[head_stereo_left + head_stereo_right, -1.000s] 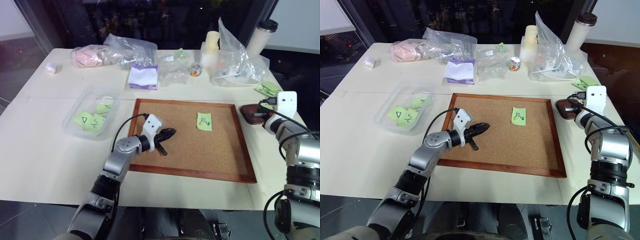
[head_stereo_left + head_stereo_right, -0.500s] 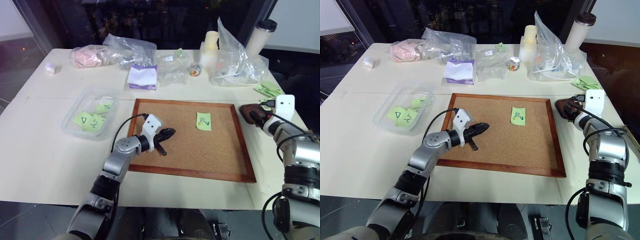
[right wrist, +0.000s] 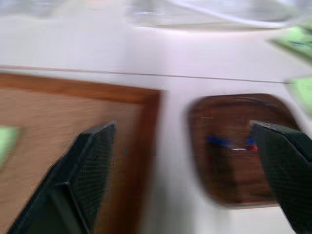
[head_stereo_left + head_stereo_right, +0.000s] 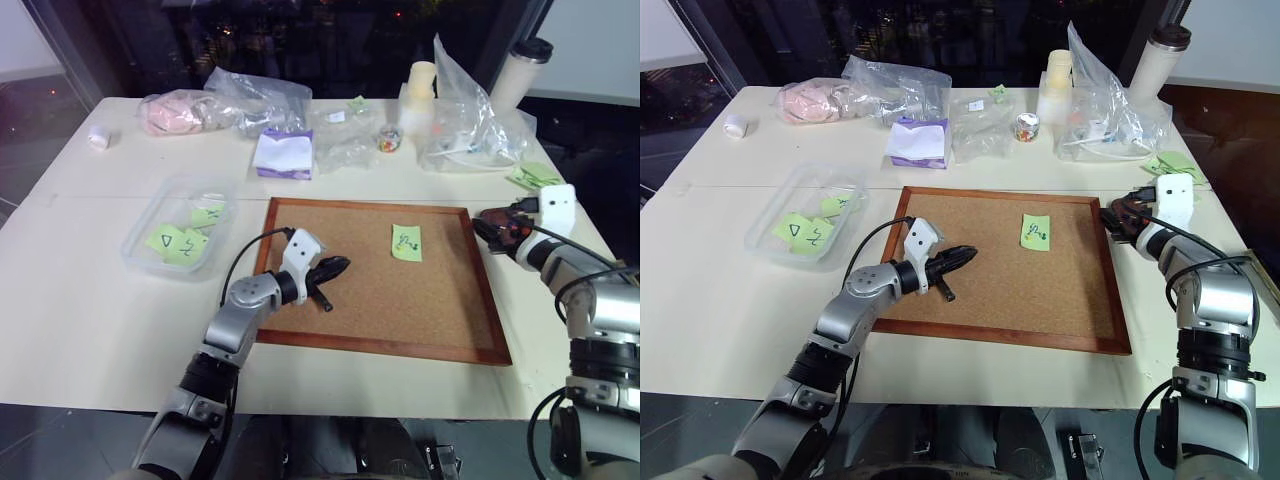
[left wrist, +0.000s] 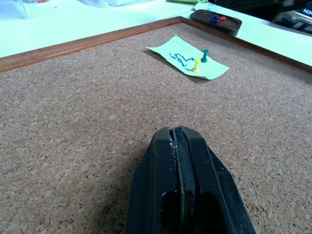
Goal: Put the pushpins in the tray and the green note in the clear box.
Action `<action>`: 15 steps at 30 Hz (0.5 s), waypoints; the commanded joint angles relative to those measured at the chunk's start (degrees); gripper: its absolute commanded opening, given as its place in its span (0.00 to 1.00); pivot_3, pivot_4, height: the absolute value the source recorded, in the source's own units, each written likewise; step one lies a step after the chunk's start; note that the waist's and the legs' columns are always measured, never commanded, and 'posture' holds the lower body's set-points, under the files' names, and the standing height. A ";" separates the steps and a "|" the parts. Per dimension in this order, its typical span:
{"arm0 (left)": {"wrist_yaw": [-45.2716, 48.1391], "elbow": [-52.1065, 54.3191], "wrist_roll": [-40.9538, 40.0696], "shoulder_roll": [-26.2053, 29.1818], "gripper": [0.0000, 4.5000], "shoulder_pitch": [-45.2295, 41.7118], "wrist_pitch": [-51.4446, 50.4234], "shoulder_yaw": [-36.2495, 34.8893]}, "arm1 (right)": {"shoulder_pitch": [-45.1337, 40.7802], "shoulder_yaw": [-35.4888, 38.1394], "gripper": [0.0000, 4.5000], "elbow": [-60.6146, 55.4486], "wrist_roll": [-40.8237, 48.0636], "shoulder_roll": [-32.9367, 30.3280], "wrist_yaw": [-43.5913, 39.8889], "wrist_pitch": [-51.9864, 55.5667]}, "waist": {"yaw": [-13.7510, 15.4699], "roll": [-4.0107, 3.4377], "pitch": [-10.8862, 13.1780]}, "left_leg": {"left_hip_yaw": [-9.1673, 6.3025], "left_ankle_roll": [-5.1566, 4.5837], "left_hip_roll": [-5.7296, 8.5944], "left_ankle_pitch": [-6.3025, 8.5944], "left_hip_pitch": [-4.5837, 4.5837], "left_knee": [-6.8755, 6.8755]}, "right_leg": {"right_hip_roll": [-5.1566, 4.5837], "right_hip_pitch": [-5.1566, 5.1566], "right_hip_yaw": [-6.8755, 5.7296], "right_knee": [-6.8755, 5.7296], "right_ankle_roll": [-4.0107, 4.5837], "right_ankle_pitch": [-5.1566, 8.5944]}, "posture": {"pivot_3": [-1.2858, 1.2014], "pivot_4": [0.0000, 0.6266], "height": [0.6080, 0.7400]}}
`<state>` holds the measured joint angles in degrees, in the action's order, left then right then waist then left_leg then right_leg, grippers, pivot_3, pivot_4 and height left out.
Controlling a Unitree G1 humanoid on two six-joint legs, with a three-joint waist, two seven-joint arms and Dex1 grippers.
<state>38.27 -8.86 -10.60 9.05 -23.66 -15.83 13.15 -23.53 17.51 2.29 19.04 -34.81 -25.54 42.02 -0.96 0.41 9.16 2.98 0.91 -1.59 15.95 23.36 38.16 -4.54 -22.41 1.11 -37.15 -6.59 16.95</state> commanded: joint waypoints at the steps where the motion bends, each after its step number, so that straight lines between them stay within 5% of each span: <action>1: -0.02 -0.36 0.23 0.72 0.00 1.03 -0.89 -0.50 | 0.98 -2.07 0.99 -9.16 3.92 0.04 -3.39 2.61 | -0.03 0.00 0.00 | 0.00 0.00 -0.01 0.00 0.00 0.00 | 0.01 0.00 0.00 0.00 0.00 0.00 | 0.52 0.24 1.00; 7: 0.10 -0.70 0.24 0.70 0.00 0.84 -0.87 -0.53 | 2.09 -7.64 0.99 -13.39 2.84 2.48 -1.98 4.09 | 0.04 0.01 0.00 | -0.02 0.00 -0.01 0.00 0.00 0.00 | 0.01 0.00 -0.01 0.01 0.00 0.00 | 0.52 0.24 1.00; 10: 0.12 -0.51 0.25 0.74 0.00 1.03 -0.93 -0.51 | 3.06 -9.53 0.81 -13.39 1.93 2.74 -1.85 3.39 | 0.18 0.01 0.01 | -0.01 -0.01 0.01 0.00 0.02 0.00 | -0.01 -0.01 -0.01 0.03 0.00 0.00 | 0.52 0.24 1.00; 14: 0.13 -0.46 0.24 0.83 0.00 1.07 -0.99 -0.59 | 3.86 -11.53 0.36 -13.68 1.03 3.15 -1.75 2.32 | 0.06 0.01 0.01 | -0.02 0.00 0.01 0.00 0.02 0.00 | 0.01 -0.02 -0.01 0.02 0.00 0.00 | 0.52 0.24 1.00; 15: 0.11 -0.43 0.24 0.84 0.00 1.08 -1.00 -0.59 | 3.84 -11.83 0.36 -13.59 0.73 3.15 -1.68 1.97 | 0.06 0.01 0.01 | -0.02 -0.01 0.01 0.00 0.01 0.00 | 0.01 -0.02 -0.01 0.02 0.00 0.00 | 0.52 0.24 1.00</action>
<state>38.54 -8.75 -10.66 9.24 -23.64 -15.95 13.07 -19.26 5.34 -9.37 20.17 -31.99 -27.33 45.43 -0.90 0.42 9.16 2.96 0.91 -1.58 15.95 23.37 38.16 -4.53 -22.42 1.10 -37.13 -6.59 16.95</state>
